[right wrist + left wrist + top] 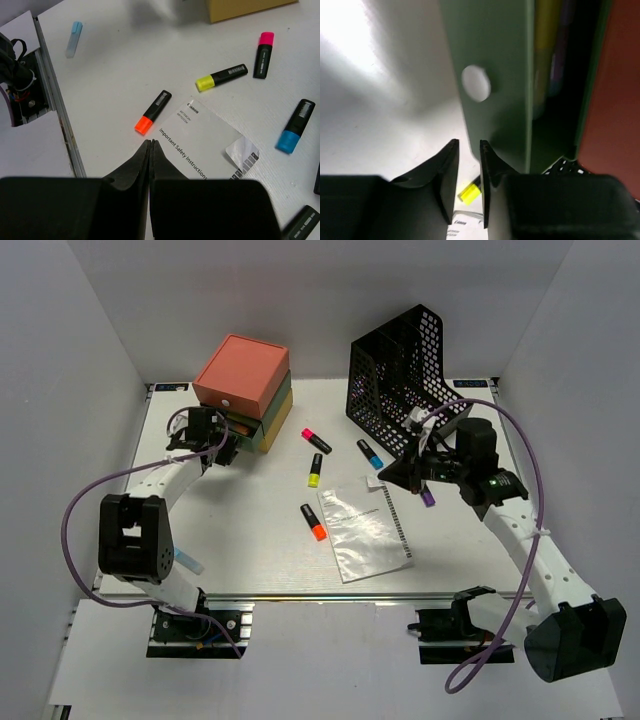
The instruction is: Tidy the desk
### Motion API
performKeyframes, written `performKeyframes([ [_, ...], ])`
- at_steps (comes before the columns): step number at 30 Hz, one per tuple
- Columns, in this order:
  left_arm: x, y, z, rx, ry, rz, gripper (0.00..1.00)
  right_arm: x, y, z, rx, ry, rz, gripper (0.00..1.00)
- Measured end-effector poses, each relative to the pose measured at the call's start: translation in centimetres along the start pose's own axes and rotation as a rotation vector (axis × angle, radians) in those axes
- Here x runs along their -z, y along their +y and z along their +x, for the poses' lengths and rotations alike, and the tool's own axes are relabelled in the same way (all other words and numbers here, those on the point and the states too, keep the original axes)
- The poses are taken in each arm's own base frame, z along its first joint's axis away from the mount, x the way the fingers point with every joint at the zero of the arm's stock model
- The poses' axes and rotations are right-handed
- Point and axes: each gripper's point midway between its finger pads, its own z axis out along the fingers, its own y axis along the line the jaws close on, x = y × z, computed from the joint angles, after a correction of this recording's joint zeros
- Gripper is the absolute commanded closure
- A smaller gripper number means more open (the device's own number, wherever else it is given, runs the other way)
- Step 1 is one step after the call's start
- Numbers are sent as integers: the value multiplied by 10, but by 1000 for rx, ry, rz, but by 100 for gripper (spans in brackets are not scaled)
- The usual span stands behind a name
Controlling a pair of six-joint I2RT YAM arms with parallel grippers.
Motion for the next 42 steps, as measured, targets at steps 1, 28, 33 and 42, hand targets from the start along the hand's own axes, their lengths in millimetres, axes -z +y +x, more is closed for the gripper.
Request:
performKeyframes([
  [1, -2, -3, -1, 6, -3, 5, 65, 2, 0, -2, 6, -6, 4, 100],
  [28, -45, -32, 9, 50, 75, 133, 39, 2, -8, 5, 25, 5, 18, 100],
  [33, -48, -36, 9, 52, 87, 156, 37, 1, -10, 7, 26, 10, 18, 100],
  [42, -48, -37, 7, 49, 92, 197, 93, -1, -12, 10, 22, 17, 15, 100],
])
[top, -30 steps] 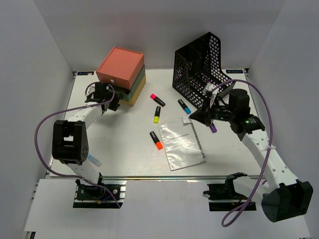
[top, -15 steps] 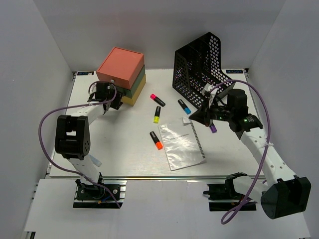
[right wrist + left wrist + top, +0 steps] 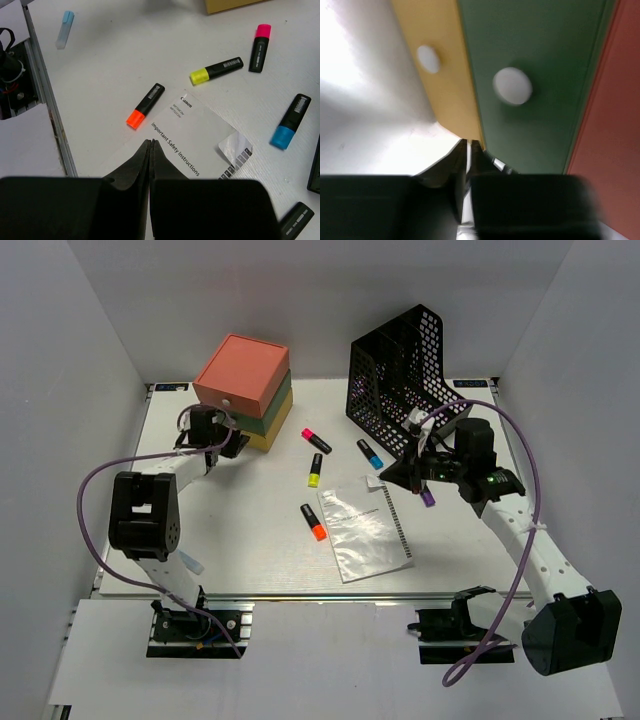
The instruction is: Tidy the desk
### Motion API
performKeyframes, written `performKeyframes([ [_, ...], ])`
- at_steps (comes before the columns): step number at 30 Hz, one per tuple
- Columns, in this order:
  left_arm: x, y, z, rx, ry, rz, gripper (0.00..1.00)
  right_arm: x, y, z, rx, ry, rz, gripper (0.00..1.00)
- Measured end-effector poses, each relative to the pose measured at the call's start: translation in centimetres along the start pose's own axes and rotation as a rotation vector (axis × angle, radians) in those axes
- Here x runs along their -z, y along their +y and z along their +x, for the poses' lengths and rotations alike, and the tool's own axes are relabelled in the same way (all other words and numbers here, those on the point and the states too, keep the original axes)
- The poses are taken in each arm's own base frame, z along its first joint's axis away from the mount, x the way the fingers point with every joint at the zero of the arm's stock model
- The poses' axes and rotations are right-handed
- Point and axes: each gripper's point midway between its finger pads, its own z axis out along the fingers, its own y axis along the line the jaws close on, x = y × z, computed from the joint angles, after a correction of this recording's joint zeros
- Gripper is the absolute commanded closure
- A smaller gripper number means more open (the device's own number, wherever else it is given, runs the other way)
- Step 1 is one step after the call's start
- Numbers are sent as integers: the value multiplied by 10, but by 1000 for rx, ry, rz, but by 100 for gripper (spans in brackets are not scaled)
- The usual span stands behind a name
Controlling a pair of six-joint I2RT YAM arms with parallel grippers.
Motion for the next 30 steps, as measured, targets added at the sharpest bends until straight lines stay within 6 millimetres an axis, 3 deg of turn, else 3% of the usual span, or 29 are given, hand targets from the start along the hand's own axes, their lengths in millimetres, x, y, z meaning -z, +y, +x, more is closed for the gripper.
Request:
performKeyframes([
  [2, 3, 8, 1, -15, 3, -3, 100, 0, 1, 0, 8, -1, -12, 100],
  [9, 31, 37, -11, -60, -21, 3, 100, 0, 4, 2, 33, -9, -58, 100],
  [13, 35, 45, -31, -51, -42, 46, 92, -1, 3, 6, 41, -3, -77, 100],
  [20, 16, 45, -45, -50, 3, 179, 65, -2, 4, 14, 77, 14, -108, 86],
  [24, -2, 48, -40, -52, 65, 253, 56, -2, 6, 16, 103, 15, -123, 81],
  [29, -21, 53, -32, -40, 123, 337, 53, -2, 6, 20, 120, 20, -129, 82],
  [30, -22, 52, -32, -37, 126, 358, 48, -2, 6, 21, 119, 22, -130, 82],
])
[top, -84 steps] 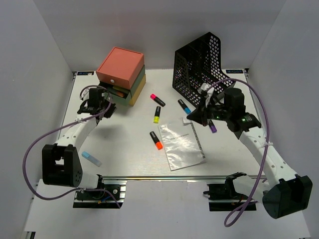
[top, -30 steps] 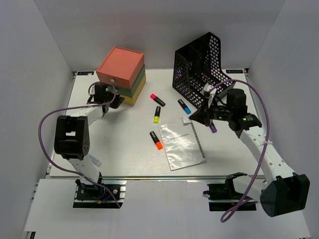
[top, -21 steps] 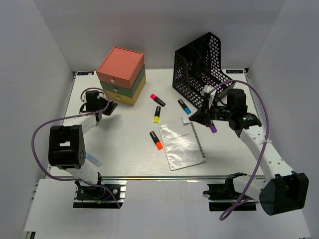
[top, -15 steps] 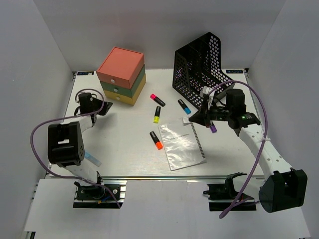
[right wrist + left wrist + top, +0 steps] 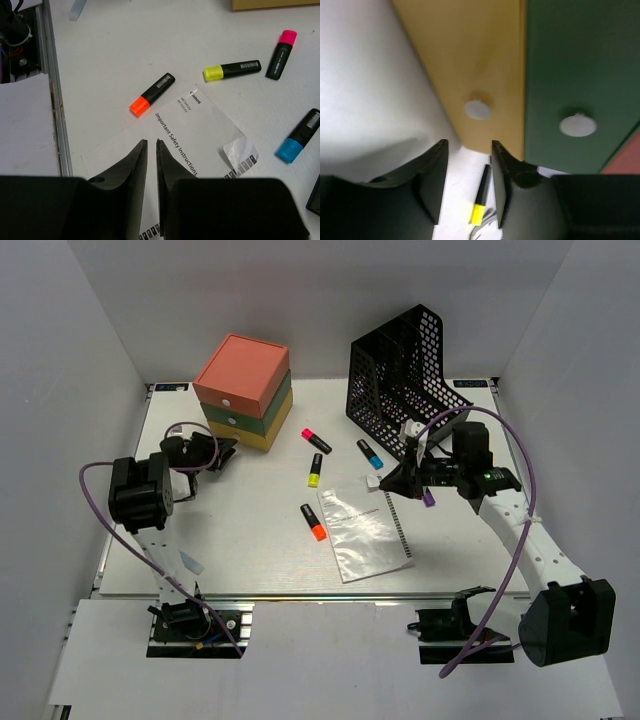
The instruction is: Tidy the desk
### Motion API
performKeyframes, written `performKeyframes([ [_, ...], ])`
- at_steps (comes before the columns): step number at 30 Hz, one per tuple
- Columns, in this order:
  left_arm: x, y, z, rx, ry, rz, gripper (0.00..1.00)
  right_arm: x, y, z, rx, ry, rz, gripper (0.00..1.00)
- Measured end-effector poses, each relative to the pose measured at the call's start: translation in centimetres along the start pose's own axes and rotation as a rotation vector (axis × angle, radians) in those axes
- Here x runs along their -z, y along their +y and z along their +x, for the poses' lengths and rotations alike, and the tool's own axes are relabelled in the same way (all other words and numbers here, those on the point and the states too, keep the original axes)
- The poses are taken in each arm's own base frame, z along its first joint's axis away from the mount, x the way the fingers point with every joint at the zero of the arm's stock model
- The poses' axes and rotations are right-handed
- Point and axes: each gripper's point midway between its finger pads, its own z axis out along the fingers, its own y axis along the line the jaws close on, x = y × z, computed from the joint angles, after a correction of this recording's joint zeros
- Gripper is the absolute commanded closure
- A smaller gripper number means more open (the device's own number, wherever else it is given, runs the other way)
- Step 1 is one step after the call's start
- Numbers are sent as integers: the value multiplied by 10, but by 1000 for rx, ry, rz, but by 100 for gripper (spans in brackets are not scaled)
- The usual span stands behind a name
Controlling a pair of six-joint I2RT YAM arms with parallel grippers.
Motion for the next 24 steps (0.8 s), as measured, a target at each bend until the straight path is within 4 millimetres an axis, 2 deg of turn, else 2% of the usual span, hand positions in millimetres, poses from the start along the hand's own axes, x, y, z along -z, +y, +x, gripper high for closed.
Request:
performKeyframes([
  [6, -7, -13, -6, 2, -18, 149, 42, -2, -2, 4, 0, 10, -5, 83],
  [10, -7, -19, -10, 6, -36, 209, 42, -4, -4, 9, -13, 21, -10, 83],
  [24, -10, -21, -16, 17, -63, 229, 44, -4, -3, 15, -23, 37, -15, 83],
])
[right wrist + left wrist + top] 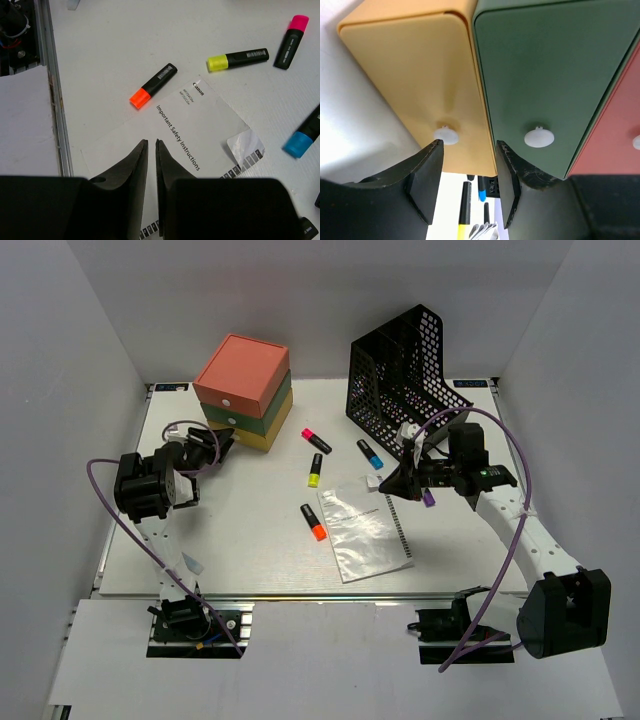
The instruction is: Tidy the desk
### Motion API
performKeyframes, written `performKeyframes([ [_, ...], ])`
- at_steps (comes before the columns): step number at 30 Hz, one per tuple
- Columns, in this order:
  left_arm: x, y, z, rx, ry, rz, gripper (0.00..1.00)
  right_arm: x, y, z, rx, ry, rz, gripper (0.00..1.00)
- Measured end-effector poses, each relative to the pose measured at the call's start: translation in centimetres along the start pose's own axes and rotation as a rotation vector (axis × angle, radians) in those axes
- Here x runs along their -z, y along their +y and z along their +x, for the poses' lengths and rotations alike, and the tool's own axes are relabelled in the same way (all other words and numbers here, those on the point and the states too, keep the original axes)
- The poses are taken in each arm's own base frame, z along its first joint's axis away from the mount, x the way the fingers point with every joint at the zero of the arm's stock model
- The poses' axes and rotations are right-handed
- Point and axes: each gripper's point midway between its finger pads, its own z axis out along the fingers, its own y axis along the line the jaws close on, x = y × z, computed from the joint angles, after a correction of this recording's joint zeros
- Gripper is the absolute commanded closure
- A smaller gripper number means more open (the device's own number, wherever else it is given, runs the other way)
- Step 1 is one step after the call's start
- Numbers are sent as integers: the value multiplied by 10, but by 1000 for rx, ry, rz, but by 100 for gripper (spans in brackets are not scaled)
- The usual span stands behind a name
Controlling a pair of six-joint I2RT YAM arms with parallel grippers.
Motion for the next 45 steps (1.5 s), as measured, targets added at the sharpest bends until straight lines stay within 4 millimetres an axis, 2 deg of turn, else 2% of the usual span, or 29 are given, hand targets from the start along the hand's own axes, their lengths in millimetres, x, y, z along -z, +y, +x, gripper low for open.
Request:
performKeyframes([
  [7, -4, 0, -4, 0, -8, -8, 46, 0, 0, 0, 2, 1, 0, 83],
  [13, -11, 8, -5, -9, 3, -56, 48, 0, 0, 0, 3, 1, 0, 83],
  [21, -11, 22, -2, -6, 18, -117, 50, -1, -1, 2, 0, 4, -2, 83],
  [35, -20, 26, -1, -8, 40, -118, 50, -1, -1, 4, -7, 10, -2, 83],
  [40, -20, 25, -1, -9, 41, -116, 52, -1, -1, 4, -9, 11, -2, 83],
  [45, -13, 28, 5, 6, 34, -108, 48, -1, -1, 4, -10, 12, -3, 83],
])
